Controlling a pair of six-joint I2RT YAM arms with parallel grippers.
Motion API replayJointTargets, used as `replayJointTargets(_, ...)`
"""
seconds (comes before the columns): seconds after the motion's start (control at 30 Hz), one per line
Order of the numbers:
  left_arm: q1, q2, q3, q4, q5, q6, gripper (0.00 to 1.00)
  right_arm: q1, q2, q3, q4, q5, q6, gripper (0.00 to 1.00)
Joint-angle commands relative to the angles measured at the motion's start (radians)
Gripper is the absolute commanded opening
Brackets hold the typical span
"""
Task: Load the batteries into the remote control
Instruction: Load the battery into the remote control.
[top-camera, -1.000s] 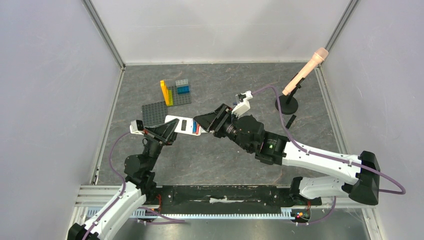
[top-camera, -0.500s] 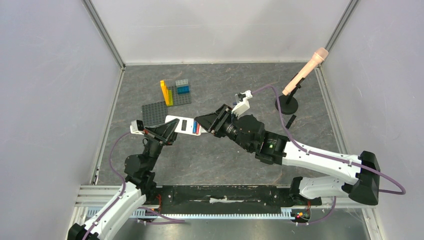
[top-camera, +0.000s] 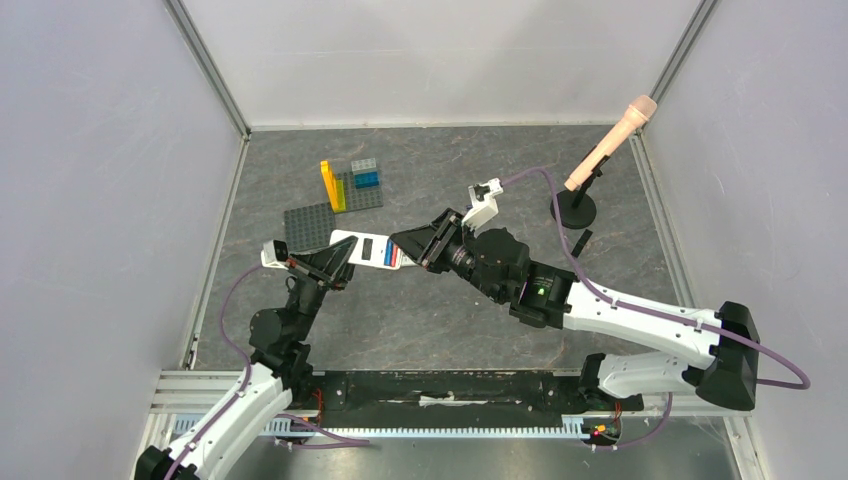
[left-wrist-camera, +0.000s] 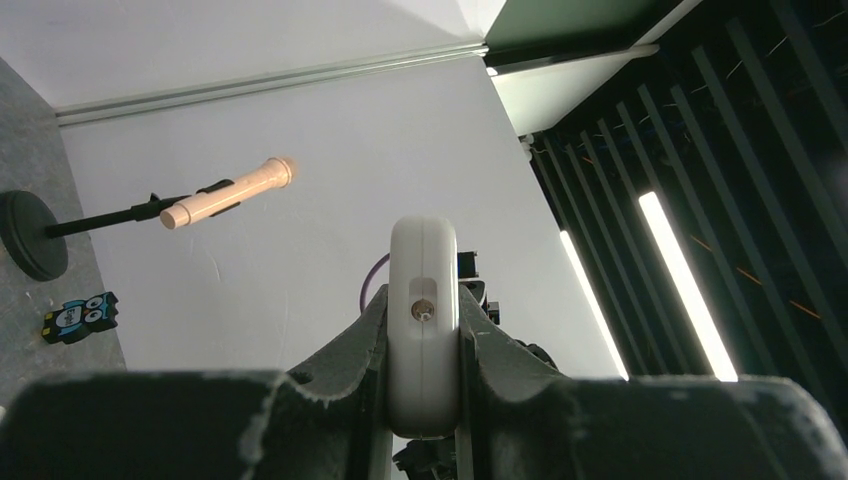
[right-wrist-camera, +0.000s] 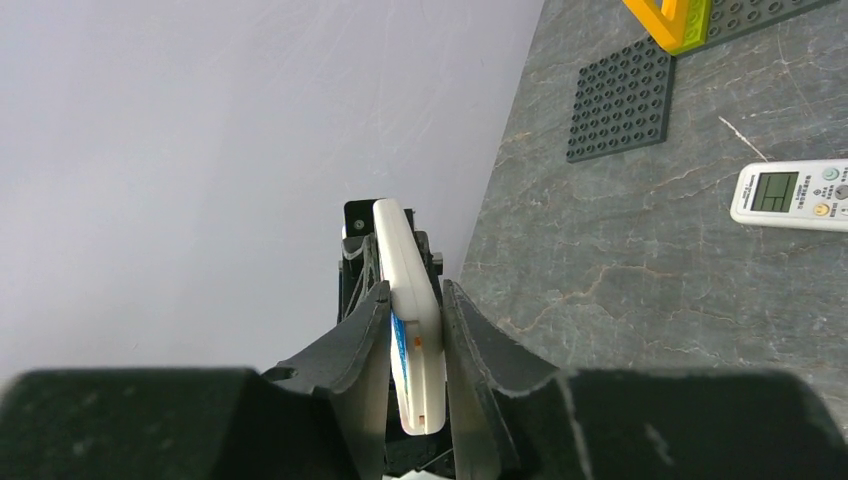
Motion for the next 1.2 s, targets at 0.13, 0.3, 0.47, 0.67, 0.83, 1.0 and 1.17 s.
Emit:
replayJointTargets(0.13, 0.000, 0.008, 0.060, 0.098, -0.049, -0.061, 0.02, 0.002, 0.023, 0.013, -0.049, -0.047, -0.074, 0.22)
replayJointTargets(0.3, 0.000, 0.012, 0.083, 0.063, -0.050, -0.092, 0.02, 0.022, 0.051, 0.043, -0.076, -0.021, -0.193, 0.20)
replayJointTargets(0.47, -0.001, -0.019, 0.133, -0.072, -0.044, -0.106, 0.02, 0.058, 0.076, 0.073, -0.123, 0.096, -0.337, 0.21)
replayJointTargets(0.67, 0.000, -0.071, 0.161, -0.227, -0.048, -0.164, 0.02, 0.088, 0.071, 0.087, -0.174, 0.243, -0.461, 0.31)
replayJointTargets(0.83, 0.000, -0.100, 0.206, -0.376, -0.022, -0.150, 0.02, 0.089, 0.066, 0.087, -0.179, 0.313, -0.540, 0.45)
replayJointTargets(1.0, 0.000, -0.102, 0.232, -0.466, 0.019, -0.081, 0.02, 0.074, 0.050, 0.091, -0.175, 0.266, -0.502, 0.67)
replayJointTargets(1.17, 0.000, -0.116, 0.223, -0.489, 0.034, -0.020, 0.02, 0.044, -0.031, 0.039, -0.123, 0.147, -0.402, 0.82)
